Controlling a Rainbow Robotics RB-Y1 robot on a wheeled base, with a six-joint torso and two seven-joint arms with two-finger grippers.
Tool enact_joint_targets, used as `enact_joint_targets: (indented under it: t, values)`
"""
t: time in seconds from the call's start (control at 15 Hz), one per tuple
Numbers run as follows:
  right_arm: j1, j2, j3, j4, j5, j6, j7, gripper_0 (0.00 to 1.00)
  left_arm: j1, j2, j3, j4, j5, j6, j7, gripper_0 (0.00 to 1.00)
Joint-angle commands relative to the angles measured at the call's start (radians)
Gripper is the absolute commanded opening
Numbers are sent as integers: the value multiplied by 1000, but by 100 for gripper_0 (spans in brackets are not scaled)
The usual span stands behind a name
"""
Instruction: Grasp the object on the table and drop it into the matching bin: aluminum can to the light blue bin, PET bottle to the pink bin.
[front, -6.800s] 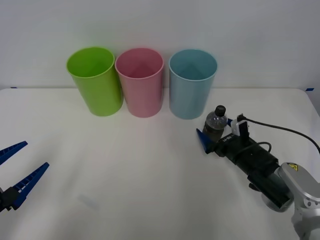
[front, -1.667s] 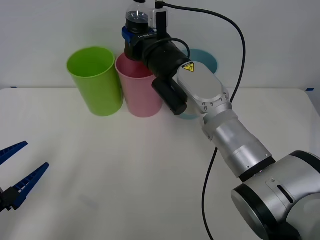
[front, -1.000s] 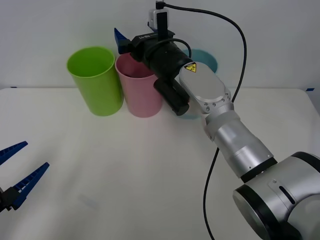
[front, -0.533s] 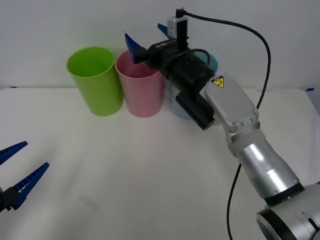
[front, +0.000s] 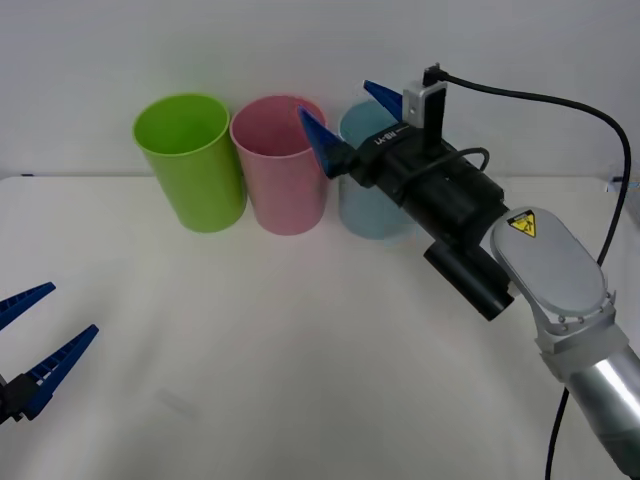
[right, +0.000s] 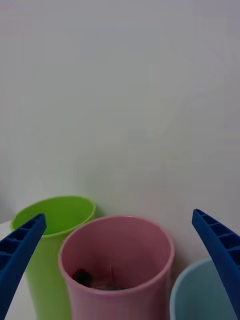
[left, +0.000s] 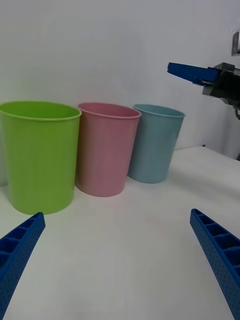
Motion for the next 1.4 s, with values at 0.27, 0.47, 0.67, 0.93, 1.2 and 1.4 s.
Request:
enact_joint_targets:
  t: [0.27, 0.47, 0.67, 0.93, 1.2, 1.4]
  values:
    - [249, -61, -163, -174, -22, -237, 19, 100, 0, 0, 0, 0, 0, 0, 0, 100]
    - [349, -64, -243, -206, -41, -343, 47, 100, 0, 0, 0, 0, 0, 0, 0, 100]
    - [434, -64, -309, -209, -79, -398, 159, 100, 0, 0, 0, 0, 0, 0, 0, 100]
    - [550, -64, -361, -209, -127, -424, 317, 100, 0, 0, 0, 0, 0, 0, 0, 100]
    - [638, -64, -413, -209, -176, -501, 363, 100, 0, 0, 0, 0, 0, 0, 0, 100]
    - [715, -64, -467, -209, -210, -593, 366, 100, 0, 0, 0, 0, 0, 0, 0, 100]
